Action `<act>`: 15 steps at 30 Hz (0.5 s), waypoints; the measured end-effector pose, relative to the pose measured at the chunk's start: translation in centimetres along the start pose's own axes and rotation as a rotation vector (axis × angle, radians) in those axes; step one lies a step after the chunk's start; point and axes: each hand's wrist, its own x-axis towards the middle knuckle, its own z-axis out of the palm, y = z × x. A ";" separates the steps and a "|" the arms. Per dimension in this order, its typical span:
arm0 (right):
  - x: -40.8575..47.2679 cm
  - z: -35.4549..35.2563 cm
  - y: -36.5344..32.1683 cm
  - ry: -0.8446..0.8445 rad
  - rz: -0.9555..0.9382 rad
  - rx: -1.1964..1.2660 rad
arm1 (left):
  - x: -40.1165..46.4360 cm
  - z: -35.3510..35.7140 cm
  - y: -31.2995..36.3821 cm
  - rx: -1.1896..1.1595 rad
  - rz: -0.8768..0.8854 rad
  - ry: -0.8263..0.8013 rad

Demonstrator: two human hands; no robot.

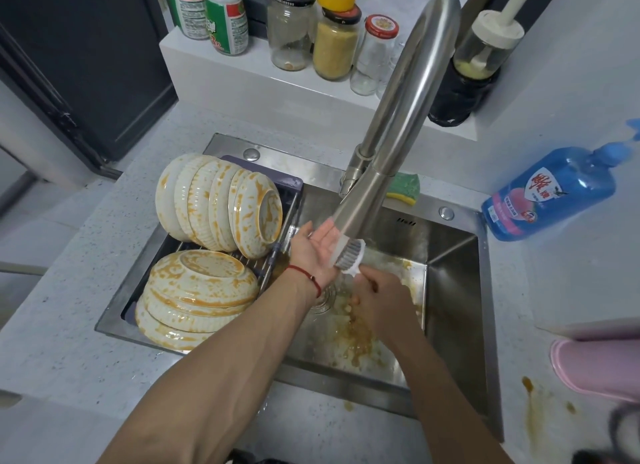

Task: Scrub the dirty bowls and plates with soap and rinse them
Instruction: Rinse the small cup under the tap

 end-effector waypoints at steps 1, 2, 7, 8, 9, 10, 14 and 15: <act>0.2 0.7 -0.3 -0.020 -0.013 0.012 | -0.3 -0.6 0.2 0.048 0.017 0.011; 0.5 1.2 -0.5 -0.026 -0.013 0.002 | -0.6 -1.0 0.2 0.101 0.001 0.002; 2.2 3.0 -1.0 -0.083 0.046 -0.048 | -3.2 -1.7 -0.1 0.219 -0.011 0.039; 2.3 3.2 -0.6 -0.089 0.051 -0.055 | -3.3 -2.0 -0.3 0.213 -0.003 0.053; 2.2 3.1 -0.2 -0.100 0.050 -0.071 | -3.4 -2.3 -0.6 0.203 -0.004 0.066; 2.0 3.0 0.2 -0.116 0.045 -0.088 | -3.6 -2.6 -1.0 0.203 -0.011 0.084; 0.4 1.9 0.6 -0.195 -0.003 -0.140 | -3.7 -3.5 -2.3 0.208 -0.086 0.086; 0.1 1.5 0.6 -0.200 0.015 -0.117 | -3.8 -3.6 -2.6 0.203 -0.100 0.074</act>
